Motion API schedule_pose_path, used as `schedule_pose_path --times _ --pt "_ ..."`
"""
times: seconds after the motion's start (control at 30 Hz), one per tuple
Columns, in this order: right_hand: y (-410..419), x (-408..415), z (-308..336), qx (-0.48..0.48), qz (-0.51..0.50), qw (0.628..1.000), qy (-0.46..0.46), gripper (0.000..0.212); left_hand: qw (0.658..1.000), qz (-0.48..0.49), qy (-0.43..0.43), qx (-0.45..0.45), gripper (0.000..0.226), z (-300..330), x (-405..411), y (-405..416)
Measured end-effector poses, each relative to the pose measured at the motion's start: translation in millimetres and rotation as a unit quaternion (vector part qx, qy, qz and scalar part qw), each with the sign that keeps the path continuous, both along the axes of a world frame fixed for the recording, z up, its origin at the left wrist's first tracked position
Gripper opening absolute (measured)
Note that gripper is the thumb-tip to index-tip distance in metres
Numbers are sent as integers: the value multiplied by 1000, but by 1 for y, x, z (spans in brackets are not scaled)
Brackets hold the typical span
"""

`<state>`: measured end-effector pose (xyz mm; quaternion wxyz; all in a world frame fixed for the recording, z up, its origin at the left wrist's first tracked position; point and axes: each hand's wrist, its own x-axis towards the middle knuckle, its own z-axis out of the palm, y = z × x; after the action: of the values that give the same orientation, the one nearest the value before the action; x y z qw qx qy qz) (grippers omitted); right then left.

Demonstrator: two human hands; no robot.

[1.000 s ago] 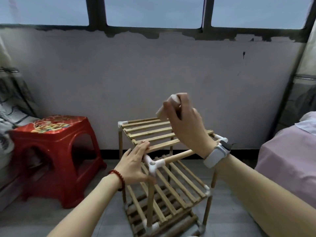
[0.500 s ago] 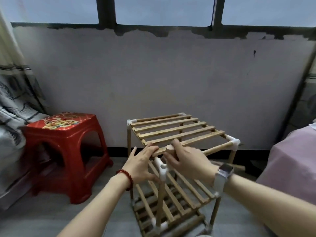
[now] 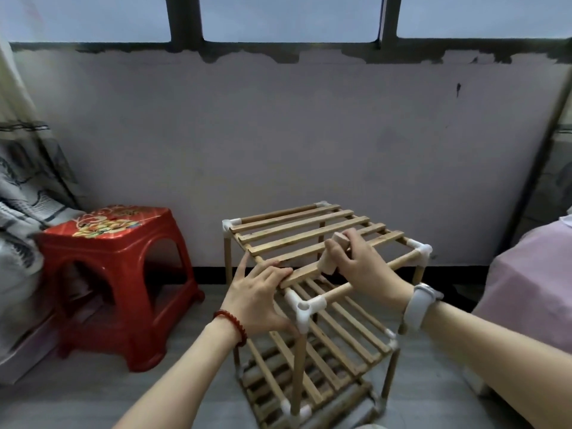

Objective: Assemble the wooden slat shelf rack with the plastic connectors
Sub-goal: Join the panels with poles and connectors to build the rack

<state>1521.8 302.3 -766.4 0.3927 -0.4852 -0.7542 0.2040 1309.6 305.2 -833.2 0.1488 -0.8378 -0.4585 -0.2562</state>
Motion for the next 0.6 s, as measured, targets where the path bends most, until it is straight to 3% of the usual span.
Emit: schedule_pose_path --times 0.23,0.5,0.6 --pt "14 62 -8 -15 -57 994 96 16 994 -11 69 86 78 8 58 8" --pt "25 130 -17 -44 -174 974 135 29 995 83 49 9 66 8 165 26" --pt "29 139 -15 -35 -188 972 134 25 997 69 31 -27 53 18 182 27"
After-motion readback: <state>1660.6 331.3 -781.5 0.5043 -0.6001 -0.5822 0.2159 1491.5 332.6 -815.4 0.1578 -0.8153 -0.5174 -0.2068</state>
